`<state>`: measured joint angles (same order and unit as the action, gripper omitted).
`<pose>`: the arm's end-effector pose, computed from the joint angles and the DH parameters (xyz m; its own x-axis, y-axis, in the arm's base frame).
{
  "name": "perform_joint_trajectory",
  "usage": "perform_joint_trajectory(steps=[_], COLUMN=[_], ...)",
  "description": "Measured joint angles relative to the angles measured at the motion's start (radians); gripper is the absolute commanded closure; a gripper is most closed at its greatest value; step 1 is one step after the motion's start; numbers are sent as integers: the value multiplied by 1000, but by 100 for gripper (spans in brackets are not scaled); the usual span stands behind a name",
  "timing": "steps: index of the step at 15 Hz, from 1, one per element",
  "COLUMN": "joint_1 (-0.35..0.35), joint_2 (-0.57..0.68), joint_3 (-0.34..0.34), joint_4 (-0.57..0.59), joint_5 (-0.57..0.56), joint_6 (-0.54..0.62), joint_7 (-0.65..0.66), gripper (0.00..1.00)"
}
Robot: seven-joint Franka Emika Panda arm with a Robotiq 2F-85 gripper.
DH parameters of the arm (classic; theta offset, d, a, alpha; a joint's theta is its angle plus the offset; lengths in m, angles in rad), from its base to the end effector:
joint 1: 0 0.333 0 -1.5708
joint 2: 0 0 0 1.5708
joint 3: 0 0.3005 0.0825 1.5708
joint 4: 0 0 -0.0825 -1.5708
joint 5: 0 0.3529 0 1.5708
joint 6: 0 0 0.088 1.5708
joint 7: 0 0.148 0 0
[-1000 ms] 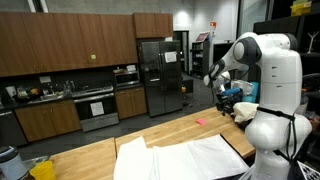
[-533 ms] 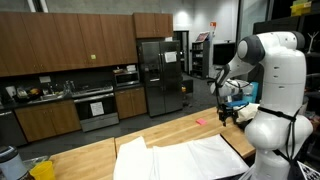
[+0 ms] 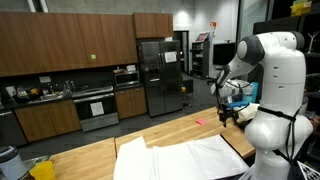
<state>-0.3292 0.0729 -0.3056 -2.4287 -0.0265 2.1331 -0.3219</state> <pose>0.3279 -0.2466 0.2246 0.8991 -0.2614 -0.3510 -0.3060 -0.9489 -0.0772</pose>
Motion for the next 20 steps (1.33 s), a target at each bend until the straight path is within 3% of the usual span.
perform_joint_trajectory(steps=[5, 13, 20], joint_1=[5, 6, 10], joint_2=[10, 69, 94], joint_3=[3, 34, 68], joint_4=[-1, -70, -92], joint_5=[-7, 137, 167], joint_6=[54, 491, 582], joint_7=[27, 65, 103], gripper=[0, 0, 0])
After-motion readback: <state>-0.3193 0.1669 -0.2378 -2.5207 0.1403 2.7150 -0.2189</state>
